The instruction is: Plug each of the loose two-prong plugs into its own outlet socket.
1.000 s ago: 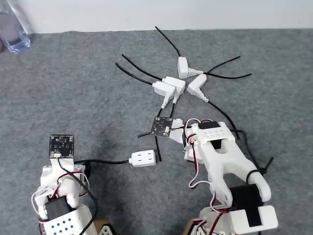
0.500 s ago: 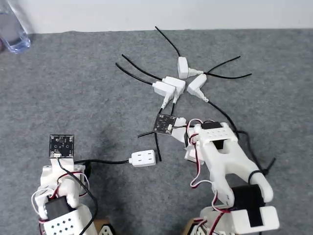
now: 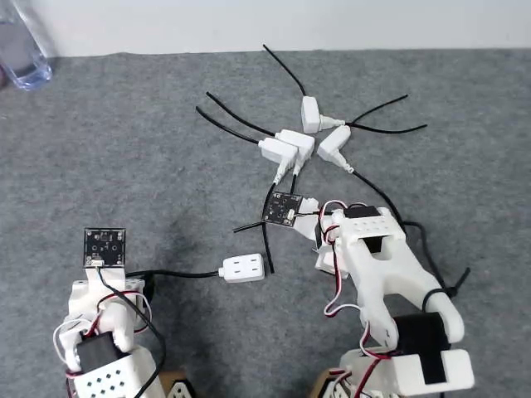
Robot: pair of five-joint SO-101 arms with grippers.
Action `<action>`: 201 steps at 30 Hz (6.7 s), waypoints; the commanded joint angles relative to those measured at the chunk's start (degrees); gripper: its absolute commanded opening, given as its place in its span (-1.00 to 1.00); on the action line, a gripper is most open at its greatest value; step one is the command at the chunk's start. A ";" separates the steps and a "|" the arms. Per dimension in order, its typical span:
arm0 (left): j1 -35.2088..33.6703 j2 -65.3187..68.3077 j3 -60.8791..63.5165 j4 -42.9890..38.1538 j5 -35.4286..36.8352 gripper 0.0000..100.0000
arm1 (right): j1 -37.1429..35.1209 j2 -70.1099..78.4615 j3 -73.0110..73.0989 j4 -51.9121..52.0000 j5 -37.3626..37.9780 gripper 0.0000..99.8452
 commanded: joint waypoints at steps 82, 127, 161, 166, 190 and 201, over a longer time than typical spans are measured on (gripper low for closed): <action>49.67 -0.62 -0.31 -24.09 70.15 -0.41 | -24.31 -25.98 -26.37 27.03 -15.12 -0.98; 46.95 -0.70 -0.31 -24.26 70.07 -0.41 | -19.56 -26.33 -32.26 35.74 -12.84 -0.98; 24.35 -0.70 -0.31 -20.75 69.98 -0.41 | -0.84 -27.21 -19.78 29.32 0.18 -0.98; 24.35 -0.70 -0.31 -20.66 69.98 -0.41 | 7.96 -28.88 -30.15 35.38 2.81 -0.84; 23.91 -0.62 -0.31 -20.57 69.98 -0.41 | -10.07 -25.89 -12.48 19.91 1.23 -0.75; 23.91 -0.62 -0.31 -20.57 69.98 -0.41 | -14.11 -1.89 -20.40 12.88 1.49 -0.75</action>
